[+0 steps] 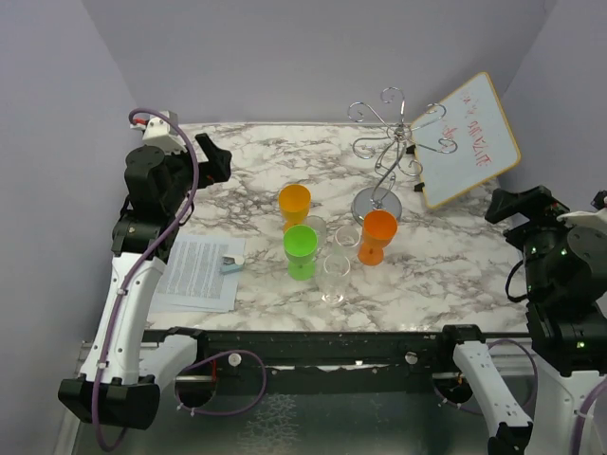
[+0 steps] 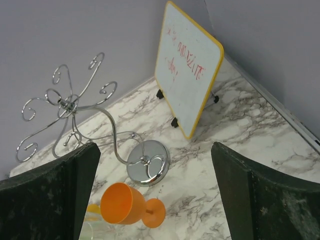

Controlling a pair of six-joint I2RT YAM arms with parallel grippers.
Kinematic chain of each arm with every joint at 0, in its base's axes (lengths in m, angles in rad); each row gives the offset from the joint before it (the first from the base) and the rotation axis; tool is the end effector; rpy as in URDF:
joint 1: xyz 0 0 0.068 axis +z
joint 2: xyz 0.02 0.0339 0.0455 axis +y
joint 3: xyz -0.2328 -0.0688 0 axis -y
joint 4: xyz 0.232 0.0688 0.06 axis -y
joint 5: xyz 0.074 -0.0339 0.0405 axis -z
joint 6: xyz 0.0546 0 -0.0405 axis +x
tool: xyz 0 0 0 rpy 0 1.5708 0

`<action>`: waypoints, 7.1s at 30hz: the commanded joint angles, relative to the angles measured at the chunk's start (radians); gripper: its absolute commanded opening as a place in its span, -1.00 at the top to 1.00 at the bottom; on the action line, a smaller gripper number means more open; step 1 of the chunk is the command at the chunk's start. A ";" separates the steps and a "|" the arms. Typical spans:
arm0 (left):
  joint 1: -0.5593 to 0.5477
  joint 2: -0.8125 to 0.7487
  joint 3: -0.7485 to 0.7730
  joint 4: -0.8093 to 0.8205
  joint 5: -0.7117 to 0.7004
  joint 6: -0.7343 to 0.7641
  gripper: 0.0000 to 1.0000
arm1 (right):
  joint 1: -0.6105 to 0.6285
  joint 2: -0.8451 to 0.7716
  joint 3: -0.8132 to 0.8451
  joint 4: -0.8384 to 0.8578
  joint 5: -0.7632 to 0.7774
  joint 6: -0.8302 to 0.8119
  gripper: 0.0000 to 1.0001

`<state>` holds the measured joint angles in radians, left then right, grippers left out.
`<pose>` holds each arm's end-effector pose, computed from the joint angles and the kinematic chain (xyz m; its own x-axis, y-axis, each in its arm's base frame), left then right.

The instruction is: Place the wine glass upside down on the wine glass rack

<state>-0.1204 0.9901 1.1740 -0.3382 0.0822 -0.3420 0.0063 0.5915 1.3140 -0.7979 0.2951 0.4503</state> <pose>0.2340 -0.0328 0.3898 -0.2109 -0.3112 -0.9267 0.1375 0.9291 -0.3433 0.0871 -0.0153 0.4322 0.0558 0.4168 -0.9073 0.2885 0.8632 0.4143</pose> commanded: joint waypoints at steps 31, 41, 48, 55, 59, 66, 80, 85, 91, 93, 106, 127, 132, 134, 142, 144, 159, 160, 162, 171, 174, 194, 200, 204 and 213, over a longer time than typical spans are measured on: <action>-0.252 0.456 0.144 -0.267 0.135 -0.218 -0.35 | -0.001 0.068 -0.176 -0.170 -0.268 0.083 -0.51; -0.278 0.536 0.114 -0.267 0.139 -0.219 0.03 | 0.000 0.134 -0.173 -0.148 -0.367 0.063 -0.28; -0.295 0.630 0.176 -0.295 0.070 -0.221 0.35 | 0.000 0.128 -0.202 -0.138 -0.385 0.082 -0.18; -0.311 0.630 0.187 -0.321 -0.068 -0.202 1.00 | -0.001 0.094 -0.234 -0.121 -0.364 0.104 -0.02; -0.311 0.607 0.216 -0.340 -0.165 -0.188 1.00 | 0.000 0.095 -0.219 -0.131 -0.366 0.107 -0.02; -0.311 0.532 0.315 -0.366 -0.346 -0.170 1.00 | -0.001 0.102 -0.158 -0.155 -0.324 0.154 -0.09; -0.311 0.411 0.654 -0.274 -0.270 -0.159 1.00 | 0.000 0.095 0.033 0.080 -0.502 0.209 -0.87; -0.311 0.415 0.764 -0.169 -0.142 -0.205 1.00 | -0.001 0.143 0.024 0.322 -0.670 0.355 -0.90; -0.311 0.483 0.836 0.013 0.083 -0.370 1.00 | -0.001 0.218 -0.026 0.679 -0.748 0.576 -0.90; -0.311 0.510 0.834 0.096 0.149 -0.456 1.00 | -0.001 0.264 0.007 0.726 -0.752 0.613 -0.91; -0.497 0.675 0.762 0.611 0.245 -0.719 1.00 | -0.001 0.436 0.008 1.099 -0.765 0.857 -1.00; -0.582 0.769 0.766 0.756 0.246 -0.801 1.00 | 0.080 0.544 -0.072 1.529 -0.562 1.010 -0.40; -0.588 0.785 0.763 0.781 0.254 -0.816 1.00 | 0.087 0.563 -0.060 1.553 -0.545 1.001 -0.28; -0.590 0.788 0.761 0.784 0.258 -0.816 1.00 | 0.090 0.567 -0.062 1.576 -0.535 0.997 -0.20; -0.618 0.794 0.727 0.802 0.263 -0.805 1.00 | 0.111 0.591 -0.053 1.620 -0.514 0.969 0.01; -0.624 0.791 0.716 0.808 0.264 -0.799 1.00 | 0.117 0.594 -0.059 1.636 -0.503 0.971 0.07; -0.639 0.759 0.617 0.898 0.255 -0.789 1.00 | 0.130 0.592 -0.050 1.569 -0.464 0.943 -0.02; -0.641 0.757 0.611 0.902 0.253 -0.786 1.00 | 0.131 0.592 -0.049 1.565 -0.462 0.938 -0.02; -0.641 0.753 0.600 0.909 0.249 -0.785 1.00 | 0.132 0.593 -0.048 1.569 -0.465 0.933 0.13; -0.642 0.727 0.562 0.918 0.229 -0.760 1.00 | 0.138 0.582 -0.054 1.561 -0.480 0.898 0.86; -0.642 0.725 0.559 0.922 0.224 -0.763 1.00 | 0.138 0.574 -0.060 1.548 -0.483 0.896 0.73; -0.607 0.556 0.294 0.932 0.178 -0.673 -0.09 | 0.142 0.482 -0.043 1.291 -0.538 0.593 0.98; -0.478 0.404 0.134 0.878 0.212 -0.691 -0.39 | 0.142 0.466 0.004 1.144 -0.633 0.345 0.97; -0.402 0.369 0.174 0.775 0.272 -0.702 -0.53 | 0.142 0.505 0.072 1.118 -0.741 0.182 0.98; -0.361 0.490 0.609 0.293 0.357 -0.544 -0.96 | 0.210 0.674 0.241 1.123 -0.895 0.015 0.97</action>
<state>-0.5003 1.4322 1.6218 0.2195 0.3649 -0.9802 0.1558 1.1965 1.4784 0.3614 -0.5110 0.6090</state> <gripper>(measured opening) 0.909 0.112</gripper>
